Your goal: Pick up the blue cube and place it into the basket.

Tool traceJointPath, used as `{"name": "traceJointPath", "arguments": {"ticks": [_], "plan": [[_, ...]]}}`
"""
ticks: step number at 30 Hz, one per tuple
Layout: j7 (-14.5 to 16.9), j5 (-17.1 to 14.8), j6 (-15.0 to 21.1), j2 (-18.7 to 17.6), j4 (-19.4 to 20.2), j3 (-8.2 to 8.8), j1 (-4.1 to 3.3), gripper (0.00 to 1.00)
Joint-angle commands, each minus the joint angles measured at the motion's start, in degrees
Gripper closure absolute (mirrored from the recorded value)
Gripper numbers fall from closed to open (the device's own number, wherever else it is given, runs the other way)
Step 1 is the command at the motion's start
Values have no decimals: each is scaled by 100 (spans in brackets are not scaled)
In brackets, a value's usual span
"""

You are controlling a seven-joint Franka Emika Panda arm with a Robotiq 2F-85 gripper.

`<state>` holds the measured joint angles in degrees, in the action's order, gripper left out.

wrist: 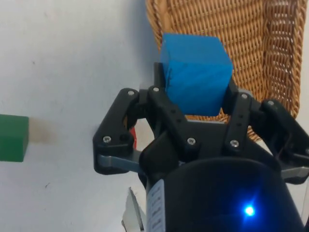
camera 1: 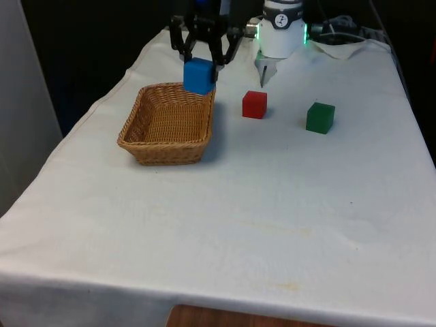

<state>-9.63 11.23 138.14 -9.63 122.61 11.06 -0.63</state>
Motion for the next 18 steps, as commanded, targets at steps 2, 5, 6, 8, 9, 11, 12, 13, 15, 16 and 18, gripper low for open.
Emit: {"name": "traceJointPath", "arguments": {"ticks": [2,5,6,8,9,11,12,13,15,16,18], "plan": [[149,-80,34,63,80,63,40,98],[201,-86,40,74,103,109,52,98],[223,-92,40,80,109,132,52,98],[304,-109,46,92,132,206,63,98],[332,-115,46,92,132,229,69,98],[390,-132,40,97,143,281,69,98],[315,-69,11,52,92,298,40,98],[418,-143,40,97,149,309,69,98],[498,-166,40,103,155,384,74,98],[498,-166,40,103,155,384,74,98],[567,-178,40,109,172,453,80,98]]}}
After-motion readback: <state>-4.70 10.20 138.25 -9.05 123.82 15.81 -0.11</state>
